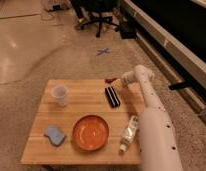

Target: Place the pepper in the ceramic cup

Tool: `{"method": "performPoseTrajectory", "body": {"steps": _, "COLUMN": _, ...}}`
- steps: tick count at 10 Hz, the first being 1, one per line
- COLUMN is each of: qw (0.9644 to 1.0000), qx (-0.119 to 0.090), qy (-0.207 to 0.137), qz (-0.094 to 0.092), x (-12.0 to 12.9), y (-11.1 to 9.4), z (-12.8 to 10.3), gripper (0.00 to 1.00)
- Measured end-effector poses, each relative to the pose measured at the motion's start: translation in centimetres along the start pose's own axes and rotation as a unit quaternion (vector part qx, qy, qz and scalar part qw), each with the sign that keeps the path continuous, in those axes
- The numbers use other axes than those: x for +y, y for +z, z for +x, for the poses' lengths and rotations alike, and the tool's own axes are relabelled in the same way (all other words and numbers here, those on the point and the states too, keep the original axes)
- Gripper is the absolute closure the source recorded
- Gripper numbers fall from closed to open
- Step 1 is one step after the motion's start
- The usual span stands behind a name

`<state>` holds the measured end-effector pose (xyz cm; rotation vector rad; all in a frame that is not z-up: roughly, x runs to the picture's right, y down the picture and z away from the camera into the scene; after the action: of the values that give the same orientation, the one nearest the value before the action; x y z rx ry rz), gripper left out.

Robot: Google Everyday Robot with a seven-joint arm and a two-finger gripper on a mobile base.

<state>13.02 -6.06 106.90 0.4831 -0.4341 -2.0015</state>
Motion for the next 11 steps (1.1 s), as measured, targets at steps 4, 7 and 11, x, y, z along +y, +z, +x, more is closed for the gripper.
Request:
{"method": "performPoseTrajectory", "body": {"steps": 4, "qw": 0.9998, "qx": 0.004, "qy": 0.009, "qz": 0.016, "x": -0.5, "y": -0.8, "z": 0.7, "gripper": 0.89}}
{"method": "performPoseTrajectory", "body": {"steps": 7, "qw": 0.9995, "qx": 0.009, "qy": 0.021, "qz": 0.021, "x": -0.3, "y": -2.2, "z": 1.3, "gripper": 1.0}}
{"method": "performPoseTrajectory", "body": {"steps": 11, "qw": 0.9988, "qx": 0.024, "qy": -0.008, "qz": 0.043, "x": -2.5, "y": -5.4, "z": 3.2, "gripper": 1.0}}
